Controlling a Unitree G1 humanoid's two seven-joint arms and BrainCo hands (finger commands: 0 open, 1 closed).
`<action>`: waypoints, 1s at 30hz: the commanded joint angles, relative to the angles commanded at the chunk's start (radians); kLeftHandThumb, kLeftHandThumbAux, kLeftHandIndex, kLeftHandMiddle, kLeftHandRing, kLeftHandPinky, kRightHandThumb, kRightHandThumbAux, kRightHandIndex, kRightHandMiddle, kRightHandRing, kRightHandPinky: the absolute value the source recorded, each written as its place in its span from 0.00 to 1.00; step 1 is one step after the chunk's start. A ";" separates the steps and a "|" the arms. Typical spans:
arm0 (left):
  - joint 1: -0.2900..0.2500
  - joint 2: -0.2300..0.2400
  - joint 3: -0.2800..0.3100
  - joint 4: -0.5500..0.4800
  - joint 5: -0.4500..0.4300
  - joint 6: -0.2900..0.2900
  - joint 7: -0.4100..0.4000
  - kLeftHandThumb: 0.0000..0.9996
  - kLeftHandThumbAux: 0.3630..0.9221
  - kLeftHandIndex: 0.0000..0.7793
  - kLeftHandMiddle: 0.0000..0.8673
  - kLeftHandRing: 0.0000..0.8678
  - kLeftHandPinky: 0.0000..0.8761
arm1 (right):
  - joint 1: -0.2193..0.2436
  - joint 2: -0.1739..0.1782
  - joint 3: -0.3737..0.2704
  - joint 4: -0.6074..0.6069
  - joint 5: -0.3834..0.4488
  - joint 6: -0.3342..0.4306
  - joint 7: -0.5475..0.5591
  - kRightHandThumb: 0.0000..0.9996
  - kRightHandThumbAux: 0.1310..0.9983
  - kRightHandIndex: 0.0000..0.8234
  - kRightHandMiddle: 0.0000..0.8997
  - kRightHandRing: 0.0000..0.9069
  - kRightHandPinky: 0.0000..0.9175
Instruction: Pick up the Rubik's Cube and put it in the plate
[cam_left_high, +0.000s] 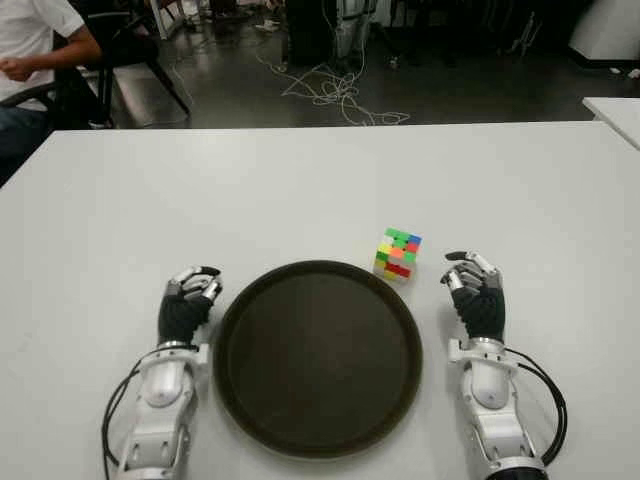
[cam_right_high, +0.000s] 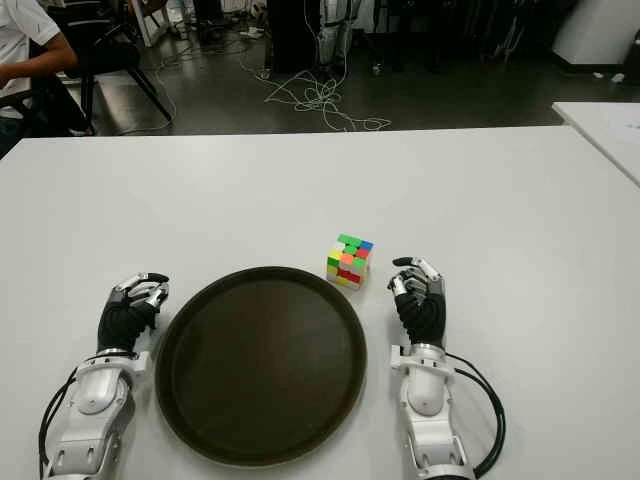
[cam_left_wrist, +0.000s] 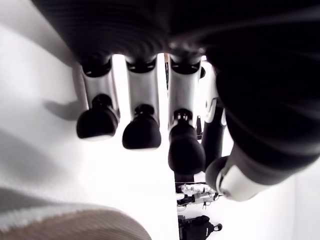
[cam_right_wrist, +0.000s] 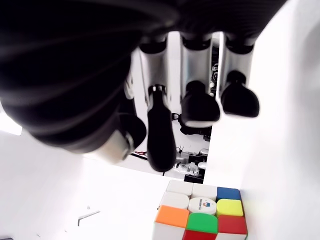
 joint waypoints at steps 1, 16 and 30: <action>0.000 0.000 0.000 0.000 0.001 -0.001 0.000 0.71 0.61 0.57 0.92 0.93 0.91 | 0.000 0.000 0.000 -0.002 0.001 0.004 0.001 0.69 0.69 0.53 0.90 0.91 0.89; -0.003 -0.008 0.007 -0.001 -0.006 0.005 0.005 0.71 0.61 0.57 0.93 0.94 0.92 | 0.002 0.004 -0.001 -0.014 0.002 0.025 -0.002 0.70 0.68 0.53 0.89 0.90 0.89; -0.004 -0.006 0.007 0.001 -0.002 0.004 0.006 0.71 0.61 0.57 0.93 0.94 0.92 | 0.000 -0.003 0.004 -0.011 -0.007 0.027 0.002 0.69 0.68 0.53 0.89 0.90 0.88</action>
